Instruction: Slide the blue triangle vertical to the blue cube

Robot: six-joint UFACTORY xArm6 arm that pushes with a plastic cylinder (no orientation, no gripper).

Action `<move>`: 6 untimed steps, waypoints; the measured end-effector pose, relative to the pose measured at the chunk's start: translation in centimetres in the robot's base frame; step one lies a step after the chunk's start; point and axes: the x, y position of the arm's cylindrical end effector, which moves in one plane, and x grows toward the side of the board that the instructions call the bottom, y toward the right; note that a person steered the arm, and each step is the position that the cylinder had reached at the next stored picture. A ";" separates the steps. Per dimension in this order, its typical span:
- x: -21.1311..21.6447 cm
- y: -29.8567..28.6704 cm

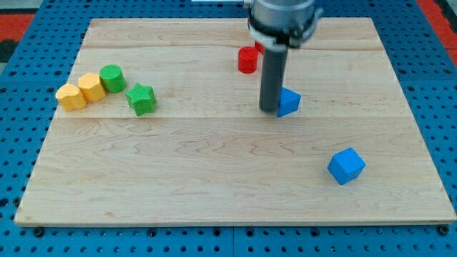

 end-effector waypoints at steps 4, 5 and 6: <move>-3.9 2.3; -3.1 6.0; -5.8 8.2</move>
